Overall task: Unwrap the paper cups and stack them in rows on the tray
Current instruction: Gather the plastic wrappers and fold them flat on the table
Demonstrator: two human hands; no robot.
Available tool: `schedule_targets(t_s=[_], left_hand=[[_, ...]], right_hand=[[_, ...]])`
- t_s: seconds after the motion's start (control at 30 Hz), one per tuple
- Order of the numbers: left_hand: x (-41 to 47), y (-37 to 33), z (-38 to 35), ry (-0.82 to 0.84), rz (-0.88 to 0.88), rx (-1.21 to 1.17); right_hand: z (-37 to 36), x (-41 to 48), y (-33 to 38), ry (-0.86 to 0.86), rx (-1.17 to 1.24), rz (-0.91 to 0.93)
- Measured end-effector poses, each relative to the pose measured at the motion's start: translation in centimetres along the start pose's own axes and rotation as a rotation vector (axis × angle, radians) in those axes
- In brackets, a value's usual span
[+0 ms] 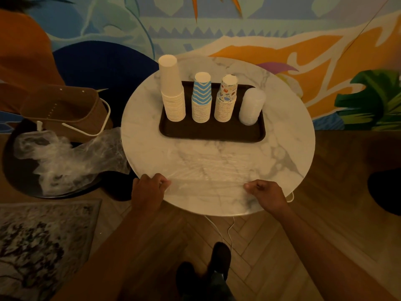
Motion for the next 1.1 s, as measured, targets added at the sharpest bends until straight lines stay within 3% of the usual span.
schedule_targets(t_s=[0.53, 0.67, 0.8, 0.93, 1.1], left_hand=[[0.8, -0.4, 0.6, 0.098, 0.062, 0.008], [0.5, -0.5, 0.7, -0.084, -0.056, -0.004], [0.7, -3.7, 1.4, -0.180, -0.312, -0.122], [0.3, -6.4, 0.3, -0.086, -0.513, -0.092], [-0.1, -6.5, -0.7, -0.066, -0.411, -0.123]], right_hand=[[1.2, 0.5, -0.3, -0.039, -0.015, -0.157], [1.1, 0.8, -0.2, -0.066, -0.070, -0.136], [0.8, 0.7, 0.8, -0.111, -0.186, -0.120], [0.0, 0.2, 2.1, -0.203, -0.417, 0.035], [-3.4, -2.3, 4.9, -0.120, -0.470, 0.429]])
Point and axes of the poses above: each hand's wrist, its own x-axis towards the middle knuckle, its own z-axis out of the back of the hand, y = z × x, the point moved 4 cm from there along x, towards the middle knuckle, and after that the axes turned 9 degrees about -z, right-handed, at the moved point
